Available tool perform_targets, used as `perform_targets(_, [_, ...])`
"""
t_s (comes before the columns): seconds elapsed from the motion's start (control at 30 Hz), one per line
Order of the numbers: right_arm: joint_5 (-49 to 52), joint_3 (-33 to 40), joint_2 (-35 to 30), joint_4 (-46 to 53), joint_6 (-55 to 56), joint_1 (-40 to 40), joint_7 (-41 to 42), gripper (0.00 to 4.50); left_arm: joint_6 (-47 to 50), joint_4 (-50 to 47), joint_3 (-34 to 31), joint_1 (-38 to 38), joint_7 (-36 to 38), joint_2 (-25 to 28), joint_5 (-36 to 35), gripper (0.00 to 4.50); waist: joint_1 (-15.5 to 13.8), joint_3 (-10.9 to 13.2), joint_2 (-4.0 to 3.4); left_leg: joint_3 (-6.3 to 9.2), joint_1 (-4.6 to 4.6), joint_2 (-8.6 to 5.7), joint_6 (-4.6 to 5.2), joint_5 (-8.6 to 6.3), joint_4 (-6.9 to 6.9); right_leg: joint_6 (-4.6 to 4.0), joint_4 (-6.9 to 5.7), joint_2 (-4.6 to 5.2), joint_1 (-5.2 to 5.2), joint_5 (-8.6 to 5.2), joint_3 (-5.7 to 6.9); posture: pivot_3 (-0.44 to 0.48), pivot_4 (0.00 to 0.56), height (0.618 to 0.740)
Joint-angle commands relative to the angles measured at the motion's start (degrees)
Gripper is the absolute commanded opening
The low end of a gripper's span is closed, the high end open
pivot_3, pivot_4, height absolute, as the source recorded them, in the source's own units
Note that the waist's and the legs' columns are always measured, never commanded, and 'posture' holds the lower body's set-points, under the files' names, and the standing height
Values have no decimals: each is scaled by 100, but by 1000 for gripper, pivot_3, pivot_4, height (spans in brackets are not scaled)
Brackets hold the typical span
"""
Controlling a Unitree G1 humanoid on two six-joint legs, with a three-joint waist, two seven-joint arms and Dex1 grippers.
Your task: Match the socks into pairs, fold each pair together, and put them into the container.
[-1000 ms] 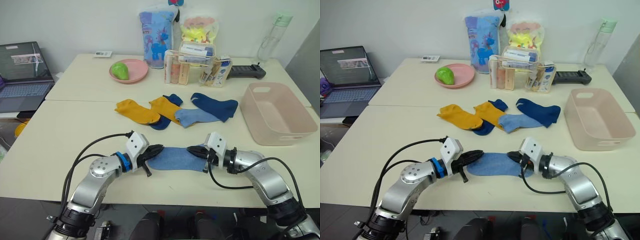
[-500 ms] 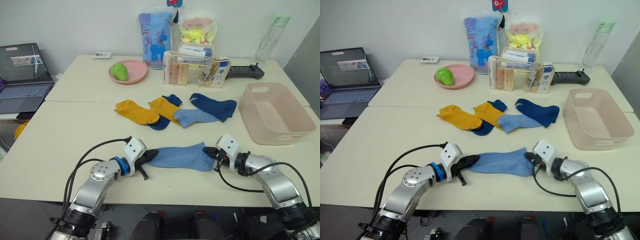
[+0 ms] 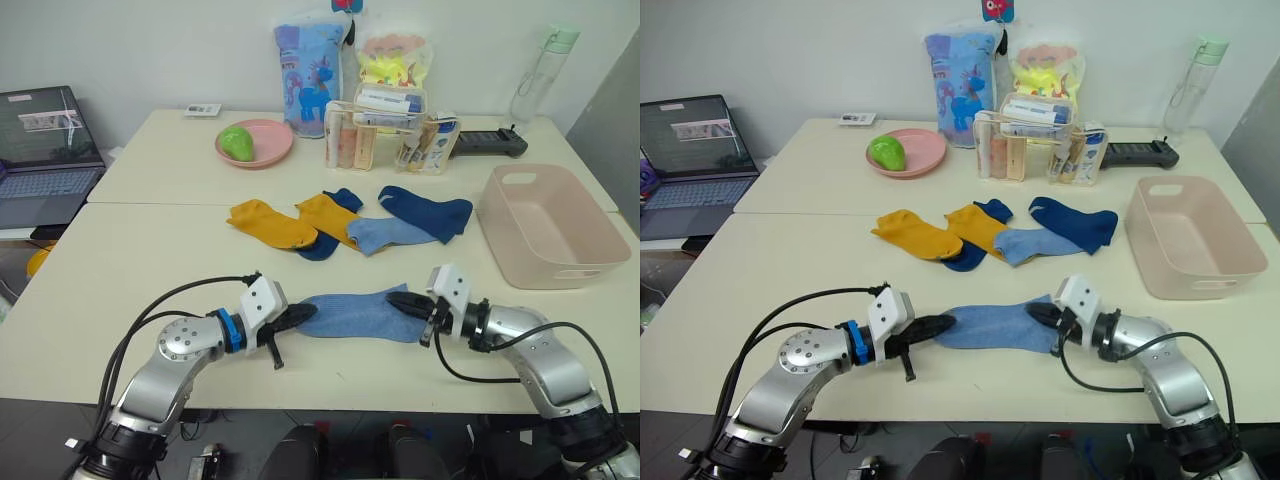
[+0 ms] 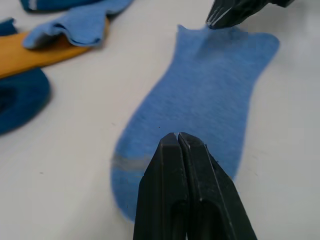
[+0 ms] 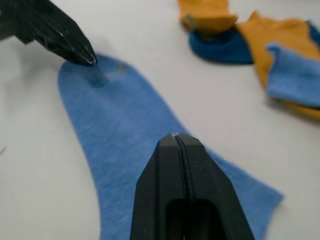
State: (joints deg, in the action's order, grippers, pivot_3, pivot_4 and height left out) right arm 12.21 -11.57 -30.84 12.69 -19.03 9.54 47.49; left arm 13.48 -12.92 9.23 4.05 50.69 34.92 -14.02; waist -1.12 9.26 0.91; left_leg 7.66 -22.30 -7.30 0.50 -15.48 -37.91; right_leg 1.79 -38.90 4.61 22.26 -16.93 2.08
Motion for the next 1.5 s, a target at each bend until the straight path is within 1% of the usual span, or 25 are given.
perform_targets(0.03, [-200,-77,-99,31,75,-36,-12,0,-13,-36,15,7,-64,13,135,17,-6,0,0,0,0,0,0,0,0,0,0,0,0,0,0,0,150,740])
perform_targets(0.13, [-335,-66,-276,52,31,-227,4,0,-45,154,47,-85,-39,66,264,17,-14,0,0,0,0,0,0,0,0,0,0,0,0,0,0,0,150,740])
perform_targets(0.23, [-317,112,-479,87,-67,-389,17,0,-139,374,35,-134,-106,142,490,17,-10,-2,-1,-1,1,0,0,-1,1,0,1,0,-1,0,-1,0,150,740])
perform_targets(0.3, [-227,241,-585,126,-164,-504,30,0,-198,410,-19,-164,-112,164,512,17,-17,-4,-2,0,4,0,0,0,0,0,1,0,-3,0,-1,0,150,740])
perform_targets(0.57, [-24,680,-841,154,-138,-729,108,0,39,101,-280,-204,111,94,-84,17,-16,-5,-2,0,9,0,4,-3,1,1,1,0,-8,0,0,0,150,740])
perform_targets(0.67, [454,964,-633,425,-170,-648,138,0,171,-104,-397,-178,-22,-20,-258,17,-16,-3,0,0,8,0,4,-2,1,1,1,0,-7,0,-1,0,150,740])
perform_targets(0.77, [709,1425,-184,542,-324,-429,-513,0,518,-304,-847,-11,-402,-316,-734,17,-14,-2,0,0,6,1,3,-2,2,1,1,0,-6,0,-1,0,150,740])
perform_targets(0.87, [723,1804,92,562,-436,-308,-1065,578,547,-15,-1434,203,-1195,-693,-745,583,-18,-2,0,1,4,0,1,-1,-1,1,-3,0,-4,0,0,0,150,740])
perform_targets(0.97, [439,1829,17,449,-387,-320,-1294,1584,495,204,-1763,236,-1606,-861,-641,1526,-12,-3,-1,-2,5,0,-1,0,1,2,-1,0,-4,0,-1,0,150,740])
perform_targets(1.03, [235,1813,-55,255,-237,-356,-1364,2386,447,395,-1960,198,-1867,-900,-536,2231,-11,-3,-1,-5,5,0,-1,0,1,2,1,-1,-1,-1,-4,0,150,740])
perform_targets(1.07, [131,1792,-89,171,-171,-375,-1401,2698,398,486,-2021,163,-1956,-901,-474,2544,-11,-3,-1,-5,4,0,-1,0,0,2,1,-1,-1,-1,-4,0,150,740])
perform_targets(1.17, [-5,1768,-82,33,-99,-429,-1471,3779,231,688,-2089,0,-2053,-847,-325,3527,-11,-3,-1,-5,5,-1,-1,0,0,2,-3,0,-2,0,-5,0,150,740])
perform_targets(1.2, [-48,1771,-67,-6,-89,-452,-1508,4243,186,736,-2111,-65,-2061,-834,-302,3944,-10,-3,-1,-5,6,-1,-1,0,0,2,-4,-1,-2,0,-5,0,150,740])
perform_targets(1.23, [-83,1782,-49,-32,-89,-473,-1550,4473,163,764,-2134,-124,-2060,-831,-297,4180,-11,-3,-1,-5,6,-1,-1,0,0,2,-4,-1,-2,0,-5,0,150,740])
perform_targets(1.27, [-122,1789,-46,-40,-98,-480,-1588,4500,137,780,-2126,-180,-2036,-807,-271,4481,-11,-3,-1,-5,6,0,-1,0,0,2,-4,-1,-2,0,-5,0,150,740])
perform_targets(1.5, [-100,1779,-16,44,-299,-434,-1650,4500,66,797,-2103,-264,-2007,-788,-215,4481,-15,-3,-1,-5,5,0,-1,0,0,2,-4,0,-2,0,-5,0,150,740])
